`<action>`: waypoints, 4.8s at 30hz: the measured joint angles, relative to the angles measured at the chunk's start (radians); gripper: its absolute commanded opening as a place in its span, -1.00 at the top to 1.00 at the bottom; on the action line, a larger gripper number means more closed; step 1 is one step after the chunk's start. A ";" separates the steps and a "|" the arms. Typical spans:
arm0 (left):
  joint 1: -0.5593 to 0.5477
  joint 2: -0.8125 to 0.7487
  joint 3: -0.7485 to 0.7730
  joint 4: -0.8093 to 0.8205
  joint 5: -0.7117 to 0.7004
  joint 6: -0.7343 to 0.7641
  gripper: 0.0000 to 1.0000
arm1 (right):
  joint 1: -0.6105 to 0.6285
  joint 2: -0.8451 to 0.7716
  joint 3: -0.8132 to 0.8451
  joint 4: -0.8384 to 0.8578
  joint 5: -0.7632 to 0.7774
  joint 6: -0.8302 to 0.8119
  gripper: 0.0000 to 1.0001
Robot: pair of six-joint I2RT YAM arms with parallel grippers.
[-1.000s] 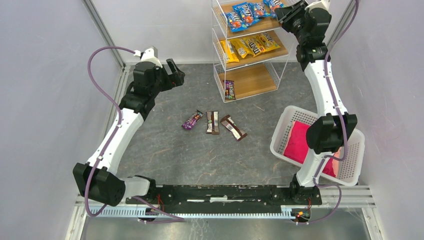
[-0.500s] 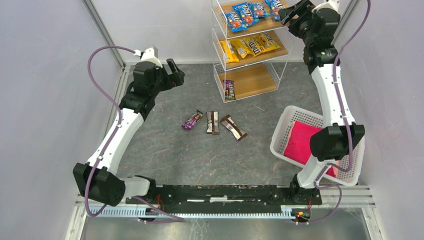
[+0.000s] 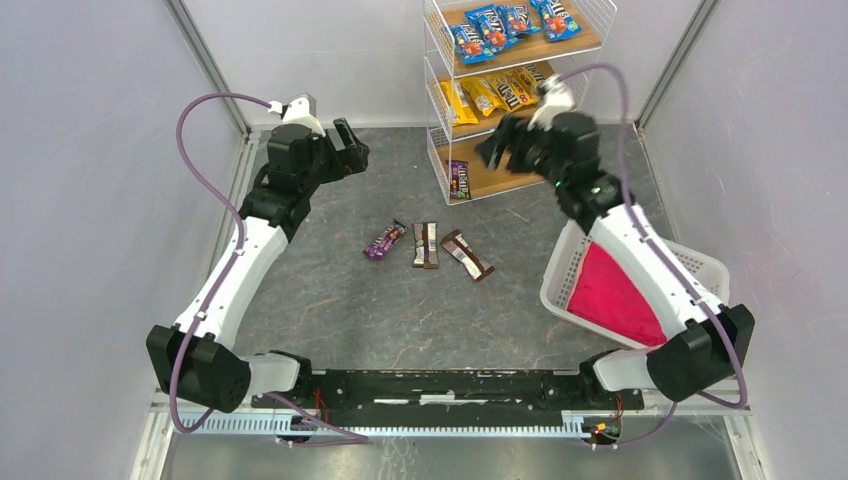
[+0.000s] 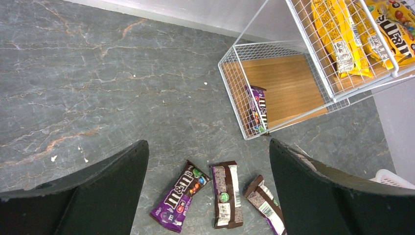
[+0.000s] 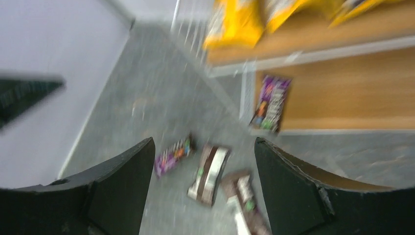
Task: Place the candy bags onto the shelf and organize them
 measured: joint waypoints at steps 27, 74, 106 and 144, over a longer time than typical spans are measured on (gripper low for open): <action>-0.005 0.000 -0.006 0.004 -0.006 0.000 -1.00 | 0.359 0.188 -0.519 0.042 0.162 -0.447 -0.55; -0.005 0.000 -0.006 0.004 -0.006 0.000 -1.00 | 0.128 0.186 -0.624 0.415 0.279 -0.427 0.59; -0.005 0.048 -0.004 -0.012 0.022 0.000 -1.00 | 0.060 0.735 -0.274 0.938 0.181 -0.198 0.14; -0.005 0.018 -0.004 -0.005 -0.007 0.000 -1.00 | 0.521 0.331 -0.441 0.287 0.325 -0.032 -0.85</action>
